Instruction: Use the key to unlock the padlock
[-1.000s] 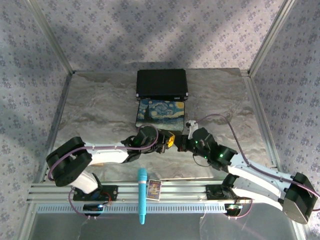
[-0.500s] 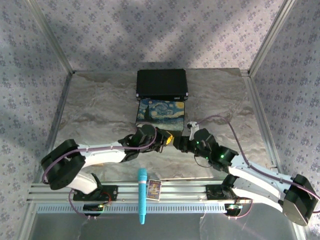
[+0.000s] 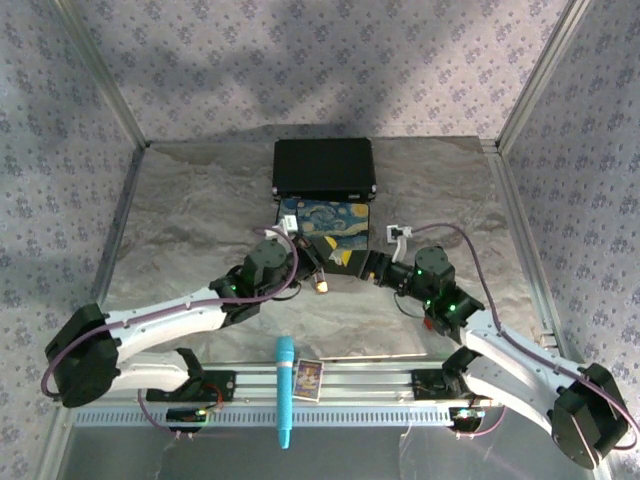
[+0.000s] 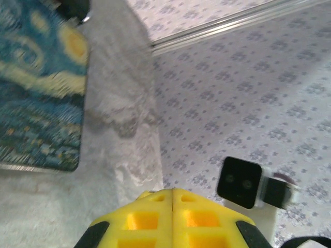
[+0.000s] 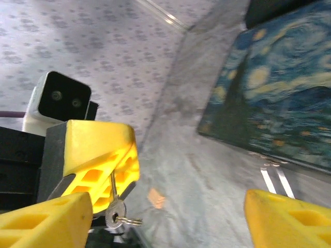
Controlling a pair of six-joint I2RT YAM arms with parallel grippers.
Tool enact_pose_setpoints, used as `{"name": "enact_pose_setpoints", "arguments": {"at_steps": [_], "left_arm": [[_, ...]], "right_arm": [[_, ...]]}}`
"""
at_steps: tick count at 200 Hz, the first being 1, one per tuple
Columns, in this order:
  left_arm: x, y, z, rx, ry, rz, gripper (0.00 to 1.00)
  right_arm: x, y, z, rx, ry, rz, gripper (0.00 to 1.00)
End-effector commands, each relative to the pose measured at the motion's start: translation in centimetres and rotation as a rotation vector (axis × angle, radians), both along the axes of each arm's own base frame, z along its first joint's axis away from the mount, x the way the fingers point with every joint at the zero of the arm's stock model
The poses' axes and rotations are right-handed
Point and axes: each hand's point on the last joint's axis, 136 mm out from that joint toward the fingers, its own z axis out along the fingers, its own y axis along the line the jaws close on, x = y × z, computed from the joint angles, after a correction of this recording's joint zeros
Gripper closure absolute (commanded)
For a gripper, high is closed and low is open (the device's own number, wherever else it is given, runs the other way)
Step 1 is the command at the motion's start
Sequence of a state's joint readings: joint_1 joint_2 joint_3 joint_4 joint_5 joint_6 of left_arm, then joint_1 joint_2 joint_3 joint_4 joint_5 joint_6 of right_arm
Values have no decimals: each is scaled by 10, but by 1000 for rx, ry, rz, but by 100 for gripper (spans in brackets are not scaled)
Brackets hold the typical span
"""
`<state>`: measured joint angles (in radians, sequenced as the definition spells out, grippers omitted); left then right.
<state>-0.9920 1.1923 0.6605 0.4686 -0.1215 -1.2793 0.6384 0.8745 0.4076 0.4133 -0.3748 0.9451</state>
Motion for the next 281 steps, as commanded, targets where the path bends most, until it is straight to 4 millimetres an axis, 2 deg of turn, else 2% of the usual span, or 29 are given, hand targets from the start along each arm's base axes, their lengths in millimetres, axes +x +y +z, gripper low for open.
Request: {"name": "enact_pose_setpoints", "arguments": {"at_steps": [1,31,67,93,123,156,190,217,262,281], "left_arm": [[0,8,35,-26,-203,6,100],[-4,7,45,-106,-238,-14,100],[-2,13,43,-135,-240,16,100],[0,16,39,-145,-214,28,100],[1,15,40,-177,-203,20,100],[1,13,40,-176,-205,9,100],[1,10,38,-190,-193,0,100],[3,10,31,-179,-173,11,100],[5,10,27,-177,-158,13,100],[6,9,23,-171,-146,15,100]], "right_arm": [[-10,15,44,130,-69,102,30],[-15,24,52,178,-91,142,39],[-24,32,55,185,-124,177,50],[-23,29,49,180,-120,157,64],[-21,27,47,184,-120,142,72],[-17,29,42,180,-104,137,73],[-17,34,43,202,-102,152,79],[-14,27,44,225,-117,116,80],[-12,22,39,209,-115,91,88],[-12,21,38,211,-117,86,88]]}}
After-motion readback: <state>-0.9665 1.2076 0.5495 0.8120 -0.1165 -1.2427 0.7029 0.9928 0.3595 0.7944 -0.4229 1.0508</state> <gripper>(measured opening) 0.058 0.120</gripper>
